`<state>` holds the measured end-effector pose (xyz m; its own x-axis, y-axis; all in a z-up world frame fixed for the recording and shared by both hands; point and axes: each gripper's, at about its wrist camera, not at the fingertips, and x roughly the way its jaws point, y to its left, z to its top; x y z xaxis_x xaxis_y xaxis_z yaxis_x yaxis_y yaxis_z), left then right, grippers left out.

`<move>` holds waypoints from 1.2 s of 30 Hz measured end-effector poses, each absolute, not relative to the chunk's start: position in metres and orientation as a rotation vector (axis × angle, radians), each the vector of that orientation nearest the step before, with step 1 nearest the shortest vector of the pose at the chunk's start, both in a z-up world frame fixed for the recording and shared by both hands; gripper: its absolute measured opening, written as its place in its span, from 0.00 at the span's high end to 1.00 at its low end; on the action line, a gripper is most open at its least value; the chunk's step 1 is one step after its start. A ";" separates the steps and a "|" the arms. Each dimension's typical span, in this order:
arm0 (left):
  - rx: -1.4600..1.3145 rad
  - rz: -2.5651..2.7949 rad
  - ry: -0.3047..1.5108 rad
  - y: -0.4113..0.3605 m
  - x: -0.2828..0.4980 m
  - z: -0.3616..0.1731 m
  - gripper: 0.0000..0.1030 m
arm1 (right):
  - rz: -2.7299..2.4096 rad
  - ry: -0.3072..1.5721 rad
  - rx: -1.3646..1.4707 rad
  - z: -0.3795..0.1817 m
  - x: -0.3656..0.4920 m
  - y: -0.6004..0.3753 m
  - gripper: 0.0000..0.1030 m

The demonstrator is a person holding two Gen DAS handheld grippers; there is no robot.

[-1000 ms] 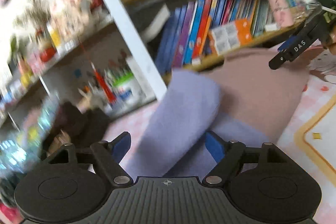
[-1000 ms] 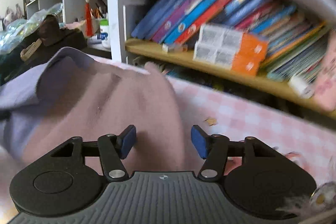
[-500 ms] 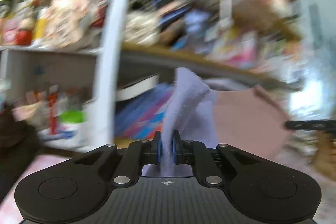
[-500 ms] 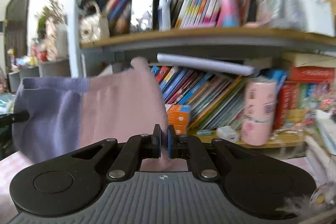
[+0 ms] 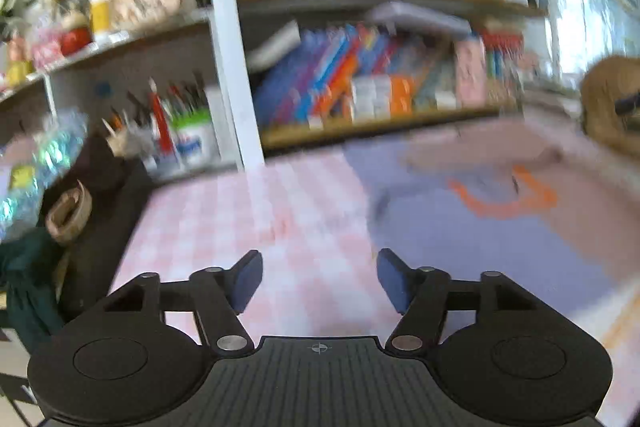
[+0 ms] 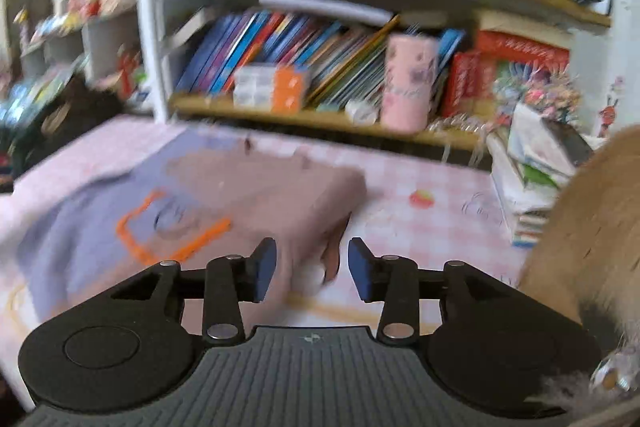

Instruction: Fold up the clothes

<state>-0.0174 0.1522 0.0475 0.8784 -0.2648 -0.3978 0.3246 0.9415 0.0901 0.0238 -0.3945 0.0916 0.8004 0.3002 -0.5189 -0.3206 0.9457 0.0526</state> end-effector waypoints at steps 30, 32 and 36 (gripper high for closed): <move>0.231 -0.283 0.599 0.067 0.089 -0.009 0.40 | 0.495 0.639 -0.293 -0.002 0.178 -0.145 0.64; 0.204 -0.305 0.605 0.070 0.084 -0.009 0.53 | 0.486 0.644 -0.274 -0.002 0.176 -0.147 0.64; 0.115 -0.370 0.633 0.075 0.076 -0.008 0.86 | 0.470 0.651 -0.267 -0.002 0.173 -0.146 0.64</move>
